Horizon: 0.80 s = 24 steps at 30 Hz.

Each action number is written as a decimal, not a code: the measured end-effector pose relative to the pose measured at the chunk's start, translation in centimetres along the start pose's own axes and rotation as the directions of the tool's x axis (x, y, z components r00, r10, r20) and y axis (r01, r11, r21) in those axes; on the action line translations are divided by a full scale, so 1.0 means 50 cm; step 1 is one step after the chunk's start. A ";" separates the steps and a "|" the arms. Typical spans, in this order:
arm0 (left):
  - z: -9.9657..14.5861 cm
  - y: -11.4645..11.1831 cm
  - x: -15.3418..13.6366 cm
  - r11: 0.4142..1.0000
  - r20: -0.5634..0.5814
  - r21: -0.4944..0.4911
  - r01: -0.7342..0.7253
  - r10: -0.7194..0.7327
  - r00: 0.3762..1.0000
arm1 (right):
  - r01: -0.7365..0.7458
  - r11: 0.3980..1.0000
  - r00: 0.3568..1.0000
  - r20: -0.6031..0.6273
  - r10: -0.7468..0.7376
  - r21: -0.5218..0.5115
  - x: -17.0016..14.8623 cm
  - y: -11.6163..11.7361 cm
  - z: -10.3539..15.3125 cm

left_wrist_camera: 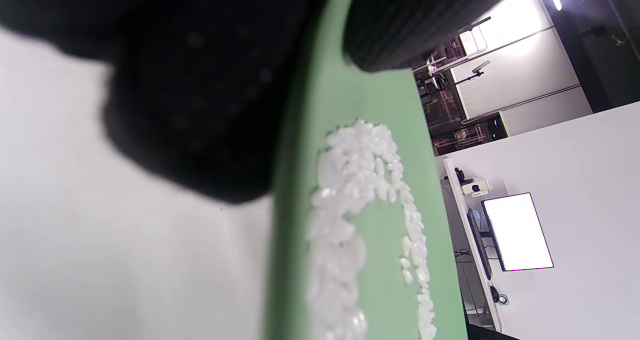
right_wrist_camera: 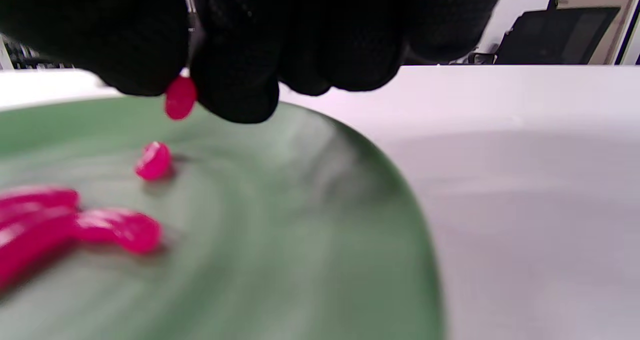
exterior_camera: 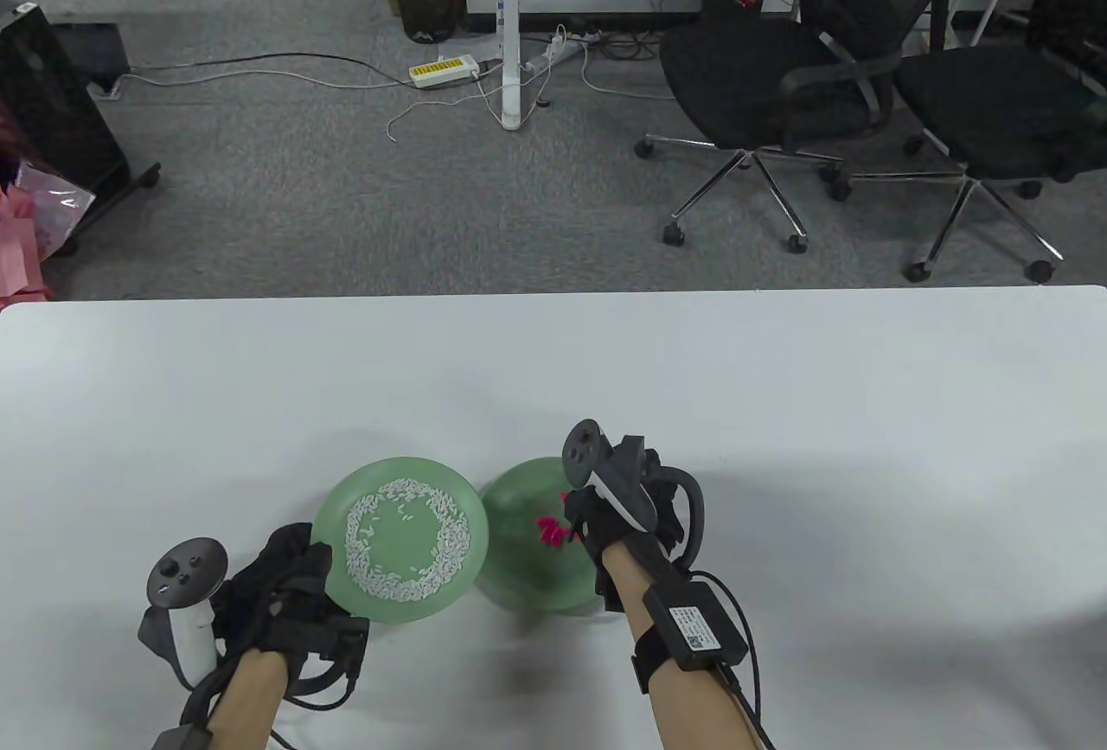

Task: Pick gummy candy with hand pinch into plate

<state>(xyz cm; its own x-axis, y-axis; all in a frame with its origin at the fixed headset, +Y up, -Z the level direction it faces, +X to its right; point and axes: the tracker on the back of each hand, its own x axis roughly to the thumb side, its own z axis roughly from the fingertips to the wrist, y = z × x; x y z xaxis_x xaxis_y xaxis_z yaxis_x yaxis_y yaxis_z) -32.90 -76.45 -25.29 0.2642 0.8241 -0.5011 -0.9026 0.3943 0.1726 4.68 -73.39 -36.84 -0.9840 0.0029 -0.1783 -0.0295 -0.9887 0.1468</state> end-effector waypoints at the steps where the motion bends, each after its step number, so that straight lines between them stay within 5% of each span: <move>1: 0.000 0.000 0.000 1.000 -0.001 -0.001 -0.001 0.001 1.000 | -0.016 1.000 1.000 0.005 0.016 -0.010 0.002 0.003 0.001; 14: -0.002 0.004 -0.003 1.000 -0.003 -0.004 -0.009 0.009 1.000 | -0.094 0.995 0.995 0.017 0.094 -0.016 0.015 0.014 0.003; 24: -0.003 0.003 -0.007 1.000 -0.013 0.001 -0.005 0.005 1.000 | -0.010 0.999 1.000 -0.013 0.010 -0.040 -0.021 -0.007 0.002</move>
<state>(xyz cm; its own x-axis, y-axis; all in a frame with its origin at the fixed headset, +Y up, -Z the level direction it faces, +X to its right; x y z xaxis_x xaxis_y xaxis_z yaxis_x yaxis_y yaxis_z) -33.17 -76.73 -25.24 0.2550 0.8208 -0.5111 -0.9035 0.3905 0.1764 5.69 -73.05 -36.60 -0.9819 -0.0086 -0.1893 -0.0124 -0.9939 0.1097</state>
